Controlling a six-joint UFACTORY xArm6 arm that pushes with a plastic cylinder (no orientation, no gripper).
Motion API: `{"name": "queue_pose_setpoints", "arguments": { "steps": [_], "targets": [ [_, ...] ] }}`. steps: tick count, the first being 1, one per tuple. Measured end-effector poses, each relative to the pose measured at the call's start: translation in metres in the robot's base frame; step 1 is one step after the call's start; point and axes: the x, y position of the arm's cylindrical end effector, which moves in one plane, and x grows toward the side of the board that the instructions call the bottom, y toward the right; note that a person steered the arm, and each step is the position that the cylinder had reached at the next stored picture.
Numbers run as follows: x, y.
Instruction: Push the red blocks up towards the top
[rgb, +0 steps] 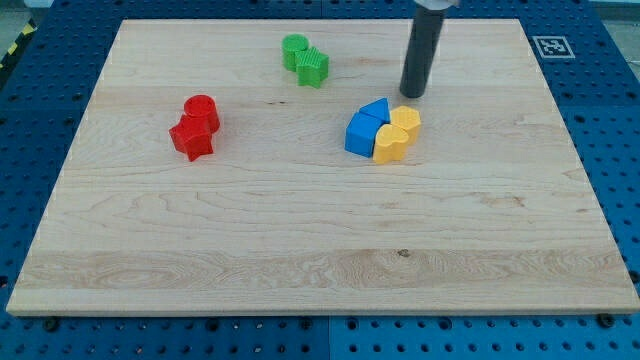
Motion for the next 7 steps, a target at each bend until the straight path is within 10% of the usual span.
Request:
{"name": "queue_pose_setpoints", "arguments": {
  "steps": [3, 5, 7],
  "targets": [
    [0.026, -0.151],
    [0.133, -0.173],
    [0.123, -0.262]
  ]
}}
